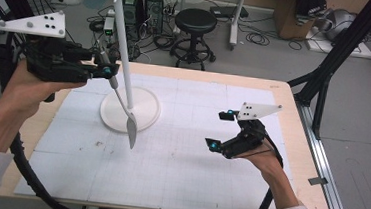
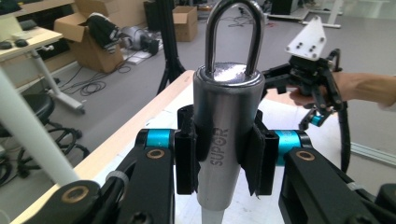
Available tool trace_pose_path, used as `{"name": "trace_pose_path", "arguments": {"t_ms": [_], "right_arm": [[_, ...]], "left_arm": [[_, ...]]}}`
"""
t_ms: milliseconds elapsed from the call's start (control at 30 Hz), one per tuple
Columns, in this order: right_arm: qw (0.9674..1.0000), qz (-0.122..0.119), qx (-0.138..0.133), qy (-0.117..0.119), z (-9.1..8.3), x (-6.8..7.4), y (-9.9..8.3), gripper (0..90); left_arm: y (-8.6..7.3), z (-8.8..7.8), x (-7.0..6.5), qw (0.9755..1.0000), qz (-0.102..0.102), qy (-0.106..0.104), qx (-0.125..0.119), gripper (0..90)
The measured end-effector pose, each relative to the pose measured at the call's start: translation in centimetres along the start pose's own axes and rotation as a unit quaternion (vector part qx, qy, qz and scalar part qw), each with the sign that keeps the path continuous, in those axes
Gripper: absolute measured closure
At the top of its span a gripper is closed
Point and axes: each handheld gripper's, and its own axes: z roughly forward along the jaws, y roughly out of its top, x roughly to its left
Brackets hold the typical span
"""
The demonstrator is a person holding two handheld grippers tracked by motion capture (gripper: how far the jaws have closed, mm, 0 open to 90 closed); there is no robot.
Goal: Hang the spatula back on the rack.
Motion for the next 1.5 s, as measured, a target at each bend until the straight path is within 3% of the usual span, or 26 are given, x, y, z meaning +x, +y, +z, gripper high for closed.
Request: {"name": "trace_pose_path", "arguments": {"t_ms": [300,700,1000,1500], "right_arm": [[0.9995,-0.006,0.017,-0.024,-0.6,-0.1,-1.5,0.4],[0.9987,0.009,0.009,-0.049,-1.7,-0.1,-4.3,0.3],[0.9975,0.016,-0.006,-0.068,-2.4,0.3,-6.5,0.4],[0.9974,0.027,-0.011,-0.066,-3.4,0.6,-8.3,0.4]], "left_arm": [[0.5,-0.6,1.5,0.999,-0.011,0.041,0.01,68.7],[0.9,-0.7,3.6,0.997,-0.023,0.07,0.024,68.7],[1.3,-0.2,5.0,0.9959,-0.031,0.078,0.035,68.7],[2.4,0.2,7.4,0.993,-0.041,0.092,0.06,68.7]]}}
